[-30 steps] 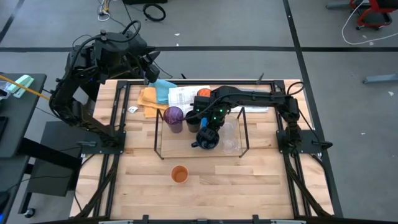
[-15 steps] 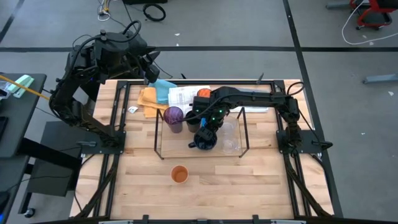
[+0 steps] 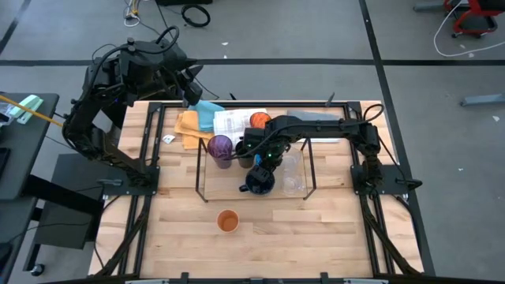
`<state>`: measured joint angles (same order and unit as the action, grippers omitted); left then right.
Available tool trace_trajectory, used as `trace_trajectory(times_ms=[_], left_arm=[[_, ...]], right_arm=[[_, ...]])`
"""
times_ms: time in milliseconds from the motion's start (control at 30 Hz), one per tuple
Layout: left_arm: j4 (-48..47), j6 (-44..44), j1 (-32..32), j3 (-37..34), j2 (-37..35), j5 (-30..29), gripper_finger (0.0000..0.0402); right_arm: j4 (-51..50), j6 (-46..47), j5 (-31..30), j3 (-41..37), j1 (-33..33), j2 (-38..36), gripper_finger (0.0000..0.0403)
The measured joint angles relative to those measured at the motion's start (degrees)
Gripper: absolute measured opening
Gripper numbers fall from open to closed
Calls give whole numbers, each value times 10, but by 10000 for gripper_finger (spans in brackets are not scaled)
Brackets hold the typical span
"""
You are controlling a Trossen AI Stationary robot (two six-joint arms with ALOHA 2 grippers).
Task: Stack small to large cups/mugs on shelf
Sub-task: Put the dark blue mug on the shelf
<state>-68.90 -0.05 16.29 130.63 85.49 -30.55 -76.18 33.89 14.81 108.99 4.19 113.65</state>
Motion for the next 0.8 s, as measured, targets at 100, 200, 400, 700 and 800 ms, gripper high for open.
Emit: trace_trajectory(times_ms=[100,200,400,700,800], left_arm=[[0,0,0,0,0,0,107],[0,0,0,0,0,0,107],[0,7,0,0,0,0,107],[0,8,0,0,0,0,107],[0,8,0,0,0,0,107]], right_arm=[[-2,-6,-1,0,0,0,18],[4,-13,-8,-5,0,0,18],[1,-12,-4,-45,2,0,18],[15,-13,-3,-55,3,0,17],[16,-17,-4,-55,5,0,17]])
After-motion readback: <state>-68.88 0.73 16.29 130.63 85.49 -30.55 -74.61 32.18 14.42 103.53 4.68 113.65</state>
